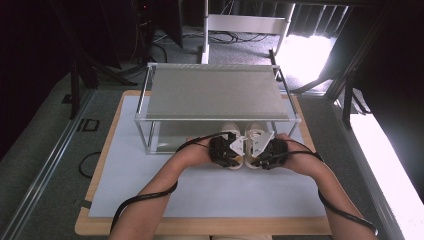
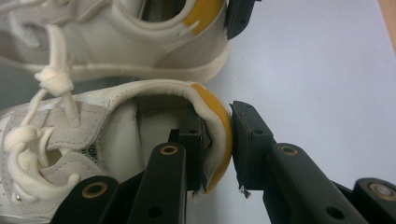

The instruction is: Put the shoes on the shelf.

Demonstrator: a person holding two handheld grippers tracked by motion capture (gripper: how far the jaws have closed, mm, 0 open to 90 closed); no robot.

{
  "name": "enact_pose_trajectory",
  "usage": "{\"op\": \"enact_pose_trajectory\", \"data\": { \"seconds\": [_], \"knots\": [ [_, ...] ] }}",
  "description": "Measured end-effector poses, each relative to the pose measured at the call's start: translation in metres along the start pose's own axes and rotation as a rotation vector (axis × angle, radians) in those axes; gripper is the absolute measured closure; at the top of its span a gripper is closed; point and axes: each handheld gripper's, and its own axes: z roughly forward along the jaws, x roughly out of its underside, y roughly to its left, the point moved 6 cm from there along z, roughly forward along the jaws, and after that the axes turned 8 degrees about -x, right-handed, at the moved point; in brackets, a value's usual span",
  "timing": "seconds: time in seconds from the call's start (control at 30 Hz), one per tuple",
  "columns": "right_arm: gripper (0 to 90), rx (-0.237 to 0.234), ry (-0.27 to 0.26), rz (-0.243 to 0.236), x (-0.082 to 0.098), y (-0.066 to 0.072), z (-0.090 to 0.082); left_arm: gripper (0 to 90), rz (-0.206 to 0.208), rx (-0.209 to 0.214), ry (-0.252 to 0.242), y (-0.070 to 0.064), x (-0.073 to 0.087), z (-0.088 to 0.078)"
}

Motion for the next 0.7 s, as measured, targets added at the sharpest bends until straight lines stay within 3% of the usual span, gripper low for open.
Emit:
{"op": "enact_pose_trajectory", "data": {
  "seconds": [0.1,0.2,0.4,0.47,0.57,0.63,0.67,0.7],
  "knots": [
    [69.8,-0.005,0.021,-0.008,0.003,-0.006,0.007,74.6,0.033,0.002,0.011,0.004,0.0,0.011],
    [69.6,0.007,0.032,0.004,0.007,-0.011,0.015,74.4,0.04,0.007,0.019,0.009,0.001,0.019],
    [68.1,-0.028,0.015,0.044,0.018,-0.019,0.024,73.3,0.02,0.018,-0.024,0.011,0.001,0.03],
    [67.7,-0.021,0.0,0.028,0.018,-0.02,0.024,72.7,0.01,0.016,-0.032,0.012,0.001,0.03],
    [64.5,0.005,-0.018,0.026,0.017,-0.02,0.023,71.3,0.007,-0.005,-0.034,0.011,0.001,0.03],
    [61.7,0.027,-0.029,0.025,0.017,-0.02,0.022,65.8,0.012,-0.065,-0.038,0.012,0.001,0.028],
    [58.6,0.043,-0.039,0.031,0.016,-0.02,0.021,62.2,-0.013,-0.09,-0.037,0.013,0.001,0.027],
    [55.4,0.067,-0.052,0.046,0.016,-0.021,0.019,57.8,-0.013,-0.09,-0.037,0.013,0.001,0.027]
  ]
}}
